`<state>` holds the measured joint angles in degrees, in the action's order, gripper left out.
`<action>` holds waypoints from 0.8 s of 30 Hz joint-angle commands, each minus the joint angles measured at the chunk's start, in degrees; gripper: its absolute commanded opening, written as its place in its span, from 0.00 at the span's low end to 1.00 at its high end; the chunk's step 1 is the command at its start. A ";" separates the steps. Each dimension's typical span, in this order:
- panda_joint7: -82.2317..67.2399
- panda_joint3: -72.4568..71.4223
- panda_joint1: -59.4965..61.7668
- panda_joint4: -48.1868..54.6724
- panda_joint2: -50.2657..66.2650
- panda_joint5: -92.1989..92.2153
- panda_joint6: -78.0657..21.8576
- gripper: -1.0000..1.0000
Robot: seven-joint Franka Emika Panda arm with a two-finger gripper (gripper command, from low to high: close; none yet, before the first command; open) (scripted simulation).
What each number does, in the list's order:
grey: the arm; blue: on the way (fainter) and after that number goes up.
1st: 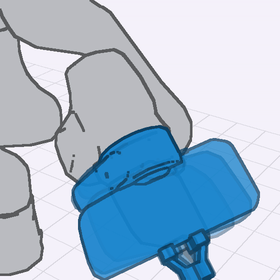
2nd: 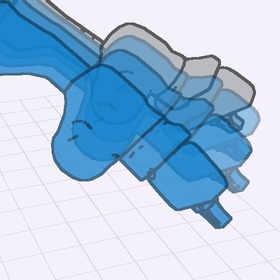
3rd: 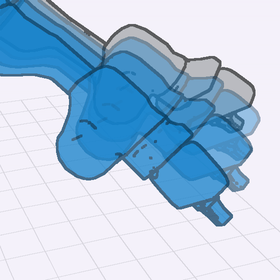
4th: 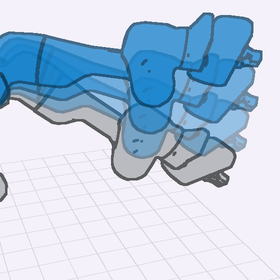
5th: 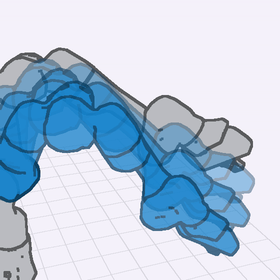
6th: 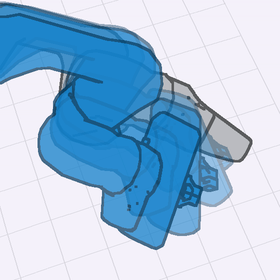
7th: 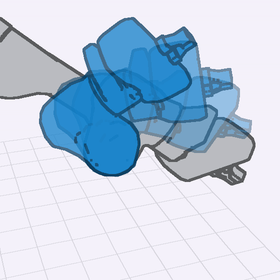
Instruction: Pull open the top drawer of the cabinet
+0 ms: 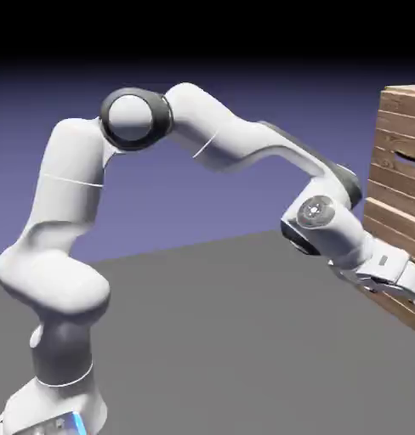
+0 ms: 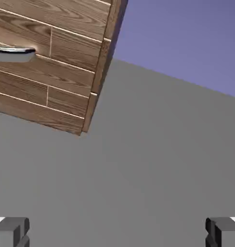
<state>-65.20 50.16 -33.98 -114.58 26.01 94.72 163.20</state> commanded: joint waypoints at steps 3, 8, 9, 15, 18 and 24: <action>-7.48 3.48 -2.31 3.22 4.08 6.58 -0.75 0.50; -19.94 9.29 -6.17 8.60 10.87 17.54 -2.00 0.50; -22.43 10.45 -6.94 9.67 12.22 19.73 -2.25 0.50; -37.38 17.41 -11.56 16.12 20.37 32.89 -3.75 0.50; -44.86 20.90 -13.87 19.34 24.44 39.46 -4.50 0.50; -59.81 27.86 -18.50 25.79 32.59 52.62 -6.00 0.50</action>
<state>-125.00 78.02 -52.48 -88.79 58.60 147.33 157.20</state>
